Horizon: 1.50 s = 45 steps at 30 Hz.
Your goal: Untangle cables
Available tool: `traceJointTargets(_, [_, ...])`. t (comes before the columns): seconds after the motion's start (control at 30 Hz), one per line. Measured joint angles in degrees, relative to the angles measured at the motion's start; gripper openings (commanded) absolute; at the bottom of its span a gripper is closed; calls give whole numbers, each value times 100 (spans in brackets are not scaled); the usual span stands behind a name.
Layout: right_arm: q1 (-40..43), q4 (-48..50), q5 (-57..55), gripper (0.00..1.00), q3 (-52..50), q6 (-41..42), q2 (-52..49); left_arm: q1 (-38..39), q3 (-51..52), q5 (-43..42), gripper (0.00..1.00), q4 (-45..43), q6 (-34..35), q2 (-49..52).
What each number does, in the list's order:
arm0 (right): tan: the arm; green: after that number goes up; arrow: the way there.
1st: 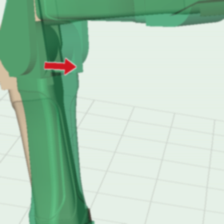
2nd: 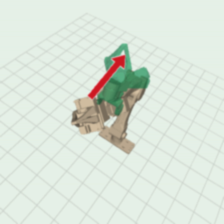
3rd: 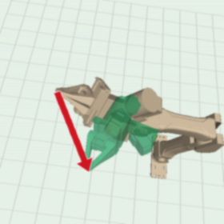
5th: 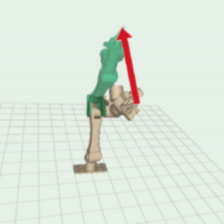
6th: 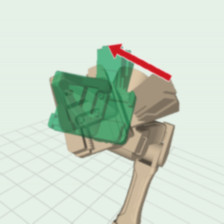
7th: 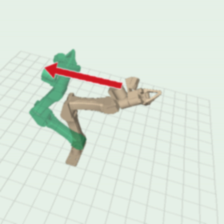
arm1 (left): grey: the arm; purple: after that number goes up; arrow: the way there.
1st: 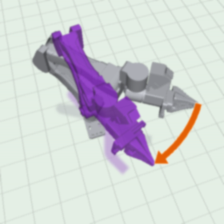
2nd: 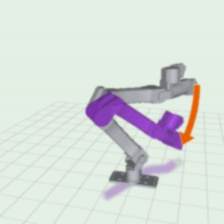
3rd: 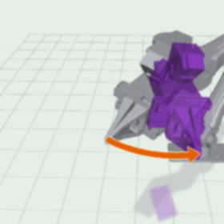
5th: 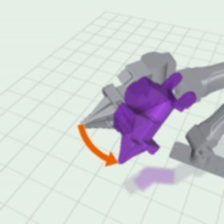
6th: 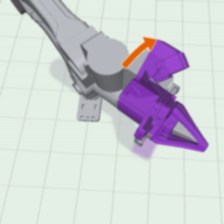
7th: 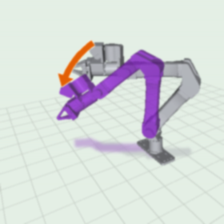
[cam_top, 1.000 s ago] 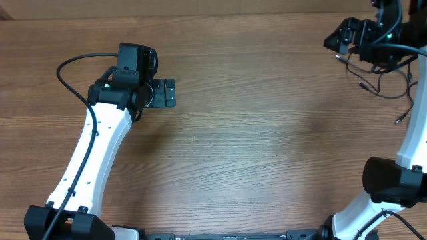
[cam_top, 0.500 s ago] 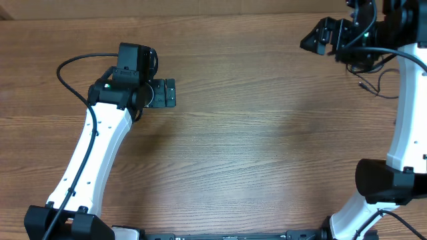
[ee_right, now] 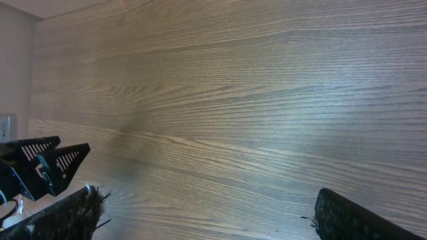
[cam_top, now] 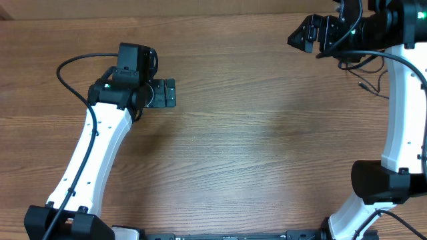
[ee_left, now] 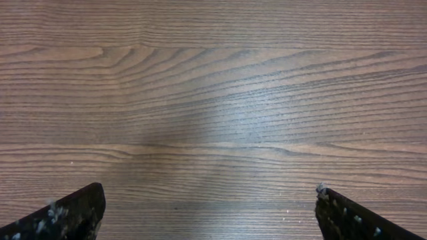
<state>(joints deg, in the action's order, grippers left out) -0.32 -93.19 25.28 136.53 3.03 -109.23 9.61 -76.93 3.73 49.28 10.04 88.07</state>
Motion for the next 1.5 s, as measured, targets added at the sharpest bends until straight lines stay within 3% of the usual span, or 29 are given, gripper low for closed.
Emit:
traceJointTargets(0.93, [0, 4, 0, 100, 0, 0, 0, 0, 2, 0, 100, 2, -2, -63])
traceJointTargets(1.13, [0, 11, 0, 100, 0, -2, 0, 0, 732, 0, 100, -1119, -17, -890])
traceJointTargets(1.5, [0, 13, 0, 100, 0, 0, 0, 0, 3464, -7, 100, -3869, -17, -2745])
